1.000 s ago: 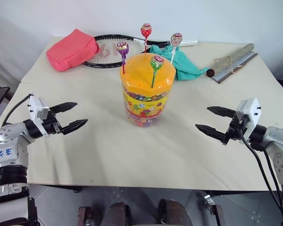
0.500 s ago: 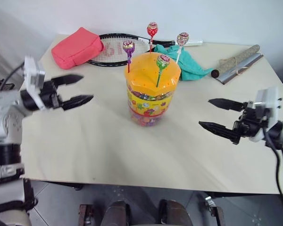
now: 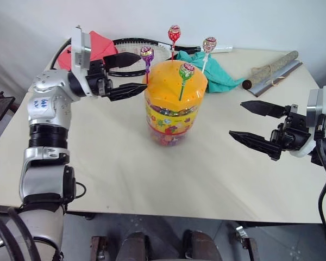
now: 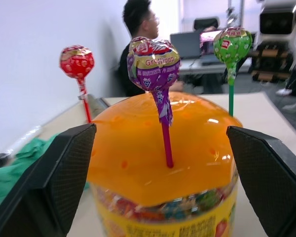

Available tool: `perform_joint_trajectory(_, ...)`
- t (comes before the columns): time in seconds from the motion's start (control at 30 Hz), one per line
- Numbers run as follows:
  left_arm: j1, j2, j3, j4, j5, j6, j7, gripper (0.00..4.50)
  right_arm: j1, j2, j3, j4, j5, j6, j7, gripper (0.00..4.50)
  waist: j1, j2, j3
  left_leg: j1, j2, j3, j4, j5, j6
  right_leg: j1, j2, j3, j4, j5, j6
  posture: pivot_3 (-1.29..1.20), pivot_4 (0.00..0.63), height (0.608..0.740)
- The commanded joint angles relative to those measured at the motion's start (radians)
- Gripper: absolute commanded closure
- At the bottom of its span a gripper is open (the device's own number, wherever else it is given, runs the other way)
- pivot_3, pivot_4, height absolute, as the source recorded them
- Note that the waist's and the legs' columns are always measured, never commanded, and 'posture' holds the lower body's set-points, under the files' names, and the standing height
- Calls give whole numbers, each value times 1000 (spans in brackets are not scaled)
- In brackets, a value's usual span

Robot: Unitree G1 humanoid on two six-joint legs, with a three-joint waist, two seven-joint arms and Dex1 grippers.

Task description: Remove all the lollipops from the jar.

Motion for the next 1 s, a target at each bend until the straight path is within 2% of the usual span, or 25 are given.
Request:
perform_joint_trajectory(0.03,-39,-11,4,42,24,-43,-5,391,13,3,-50,-48,23,-10,-22,0,0,0,0,0,0,0,0,0,0,0,0,0,0,0,0,0,150,740)
perform_joint_trajectory(0.1,-44,-19,2,51,31,-45,-8,845,20,3,-57,-56,28,-11,-30,0,0,0,0,0,0,0,0,0,0,0,0,0,0,0,0,0,150,740)
perform_joint_trajectory(0.5,-93,-44,38,31,-6,-25,-33,4482,45,-7,-80,-62,32,-21,-36,0,1,-2,1,-1,0,-1,1,0,0,0,0,-1,0,0,0,0,150,740)
perform_joint_trajectory(0.73,-138,-30,103,-48,-45,34,49,4482,32,-15,-83,-56,30,-29,-26,0,1,-3,2,-1,0,-1,1,0,0,0,0,-1,0,0,0,0,150,740)
perform_joint_trajectory(0.87,-166,4,123,-95,-17,98,198,4482,11,-26,-83,-45,37,-24,-15,0,-1,-3,2,-1,0,-2,1,0,0,0,0,-1,0,0,0,0,150,740)
perform_joint_trajectory(1.0,-157,108,69,-140,96,388,447,4482,-4,-41,-80,-24,34,-24,5,0,-1,-3,2,-1,0,-2,0,0,0,0,0,-1,0,0,0,0,150,740)
